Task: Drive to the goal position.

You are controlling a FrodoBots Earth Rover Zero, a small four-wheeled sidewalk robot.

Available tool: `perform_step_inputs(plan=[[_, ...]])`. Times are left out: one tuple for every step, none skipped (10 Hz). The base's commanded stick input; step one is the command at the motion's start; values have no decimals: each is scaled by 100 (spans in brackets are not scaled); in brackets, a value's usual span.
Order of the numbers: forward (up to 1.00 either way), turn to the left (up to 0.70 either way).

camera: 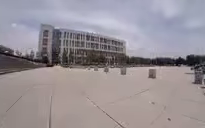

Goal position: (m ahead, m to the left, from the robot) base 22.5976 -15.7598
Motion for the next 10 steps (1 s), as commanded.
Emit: perform_step_inputs(plan=[[100,-40],[100,-40],[100,-33],[100,-6],[100,-1],[100,0],[100,0],[100,0],[100,0],[100,0]])
